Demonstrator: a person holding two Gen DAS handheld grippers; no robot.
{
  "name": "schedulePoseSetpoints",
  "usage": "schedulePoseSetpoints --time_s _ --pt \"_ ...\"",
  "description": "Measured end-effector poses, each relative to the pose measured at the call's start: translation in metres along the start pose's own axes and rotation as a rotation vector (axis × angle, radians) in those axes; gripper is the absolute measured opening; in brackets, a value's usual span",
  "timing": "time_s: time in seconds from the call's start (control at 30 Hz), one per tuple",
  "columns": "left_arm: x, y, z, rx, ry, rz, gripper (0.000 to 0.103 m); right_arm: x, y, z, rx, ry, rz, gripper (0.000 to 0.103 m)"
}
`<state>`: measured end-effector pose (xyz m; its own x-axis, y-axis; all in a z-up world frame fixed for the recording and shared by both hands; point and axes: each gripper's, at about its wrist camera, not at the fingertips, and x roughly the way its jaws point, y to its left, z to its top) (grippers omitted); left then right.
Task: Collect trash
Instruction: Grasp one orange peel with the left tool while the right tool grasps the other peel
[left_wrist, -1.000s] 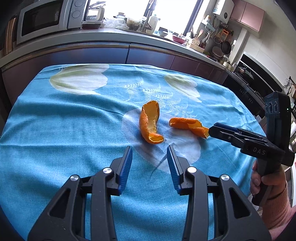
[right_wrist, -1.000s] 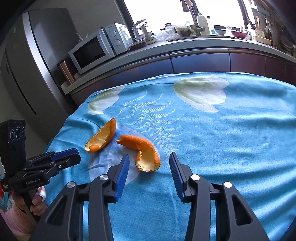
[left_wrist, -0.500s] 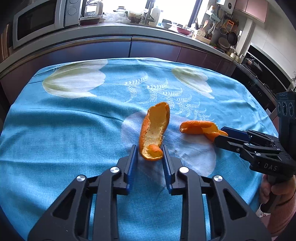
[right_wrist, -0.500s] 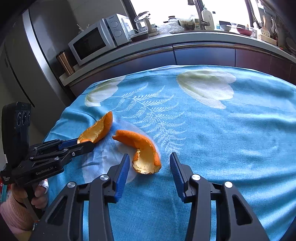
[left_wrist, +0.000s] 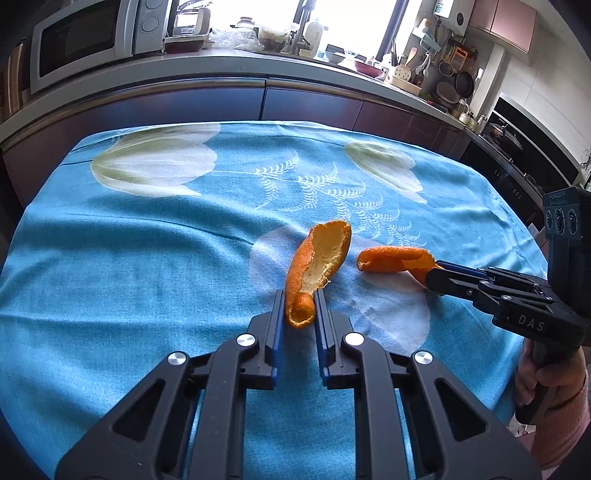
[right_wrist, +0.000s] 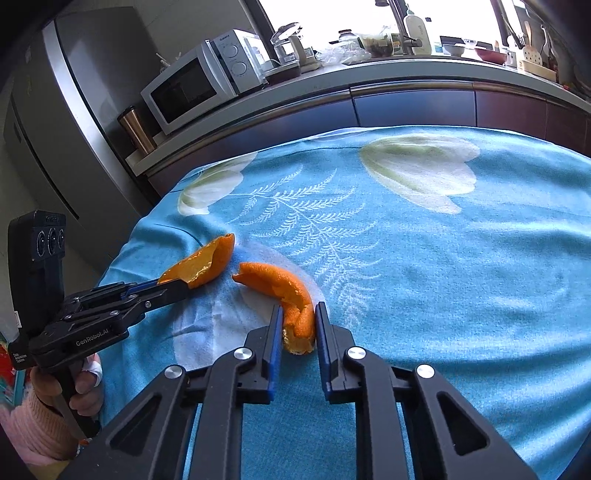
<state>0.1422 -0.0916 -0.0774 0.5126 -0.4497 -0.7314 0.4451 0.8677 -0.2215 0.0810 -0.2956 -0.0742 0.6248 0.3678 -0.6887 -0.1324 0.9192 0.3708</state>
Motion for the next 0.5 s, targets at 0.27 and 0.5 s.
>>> schedulePoseSetpoints --time_s 0.27,0.5 --pt "-0.028 0.013 -0.007 -0.032 -0.041 -0.008 0.015 -0.008 0.007 0.001 0.016 -0.026 0.056 0.013" --pt "-0.062 0.030 -0.015 -0.058 -0.091 0.007 0.015 -0.014 0.020 0.005 0.022 -0.049 0.116 0.013"
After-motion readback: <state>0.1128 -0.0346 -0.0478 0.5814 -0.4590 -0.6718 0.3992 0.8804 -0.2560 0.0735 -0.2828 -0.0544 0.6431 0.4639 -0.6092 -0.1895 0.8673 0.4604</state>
